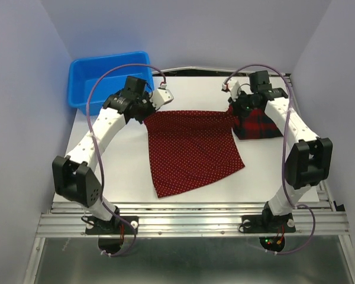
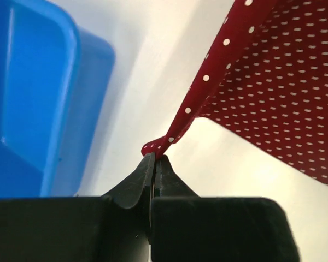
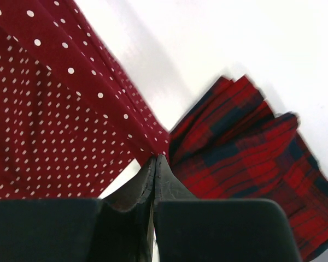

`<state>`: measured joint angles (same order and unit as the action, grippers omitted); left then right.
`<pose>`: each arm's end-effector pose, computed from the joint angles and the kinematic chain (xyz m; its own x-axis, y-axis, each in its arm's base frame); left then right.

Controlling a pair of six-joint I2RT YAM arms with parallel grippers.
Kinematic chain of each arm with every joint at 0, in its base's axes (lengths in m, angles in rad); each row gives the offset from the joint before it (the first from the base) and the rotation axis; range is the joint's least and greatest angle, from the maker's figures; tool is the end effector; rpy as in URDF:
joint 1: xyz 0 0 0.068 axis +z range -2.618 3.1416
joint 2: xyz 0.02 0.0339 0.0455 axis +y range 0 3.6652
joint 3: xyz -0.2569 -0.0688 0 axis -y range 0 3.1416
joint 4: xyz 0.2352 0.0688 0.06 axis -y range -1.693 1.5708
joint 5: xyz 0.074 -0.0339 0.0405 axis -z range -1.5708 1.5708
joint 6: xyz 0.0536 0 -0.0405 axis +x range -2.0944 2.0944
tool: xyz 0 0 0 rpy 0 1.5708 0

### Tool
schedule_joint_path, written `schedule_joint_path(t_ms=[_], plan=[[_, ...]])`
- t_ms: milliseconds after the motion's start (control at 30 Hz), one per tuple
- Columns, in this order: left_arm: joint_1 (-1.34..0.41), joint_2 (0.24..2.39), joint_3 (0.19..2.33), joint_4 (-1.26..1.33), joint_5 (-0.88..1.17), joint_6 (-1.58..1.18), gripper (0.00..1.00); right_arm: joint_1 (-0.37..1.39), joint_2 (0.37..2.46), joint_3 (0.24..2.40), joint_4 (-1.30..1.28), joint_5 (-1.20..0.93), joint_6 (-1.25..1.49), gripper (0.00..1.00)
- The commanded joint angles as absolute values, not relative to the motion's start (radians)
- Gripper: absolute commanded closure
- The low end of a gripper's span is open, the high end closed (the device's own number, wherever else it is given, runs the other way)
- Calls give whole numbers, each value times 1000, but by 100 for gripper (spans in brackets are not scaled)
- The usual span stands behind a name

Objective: Fold and stack the skirts
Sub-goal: Fold the skirt

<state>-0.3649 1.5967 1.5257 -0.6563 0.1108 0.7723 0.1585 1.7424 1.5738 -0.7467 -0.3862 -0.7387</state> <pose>0.3347 -0.1342 0.3289 -0.1436 0.7972 -0.5864 0.7427 0.4784 0.4686 0.3732 0.0801 0.2883 -0.3277 -0.6840 -0.6517 -0.8028 0.5653 -0.1897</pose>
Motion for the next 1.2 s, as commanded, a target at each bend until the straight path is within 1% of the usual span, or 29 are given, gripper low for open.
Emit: schedule_joint_path(t_ms=[0, 167, 400, 567, 767, 933, 1033, 1167], plan=[[-432, 1432, 1364, -699, 182, 707, 100, 150, 1640, 1467, -782, -396, -808, 99], [-543, 1286, 1191, -751, 257, 652, 100, 150, 1542, 1288, -802, -399, -896, 99], [-678, 1177, 1074, -853, 313, 660, 100, 150, 1401, 1088, -814, -380, -986, 99], [-704, 1175, 1022, -856, 319, 669, 100, 150, 1339, 1048, -847, -409, -997, 99], [-744, 1193, 986, -853, 354, 667, 100, 150, 1338, 1002, -859, -417, -1003, 99], [-764, 1196, 962, -859, 338, 689, 100, 150, 1325, 991, -877, -434, -1011, 99], [-767, 1195, 968, -873, 342, 704, 100, 150, 1310, 994, -907, -442, -1035, 99], [-790, 1196, 950, -884, 373, 719, 100, 150, 1284, 942, -925, -449, -1092, 99]])
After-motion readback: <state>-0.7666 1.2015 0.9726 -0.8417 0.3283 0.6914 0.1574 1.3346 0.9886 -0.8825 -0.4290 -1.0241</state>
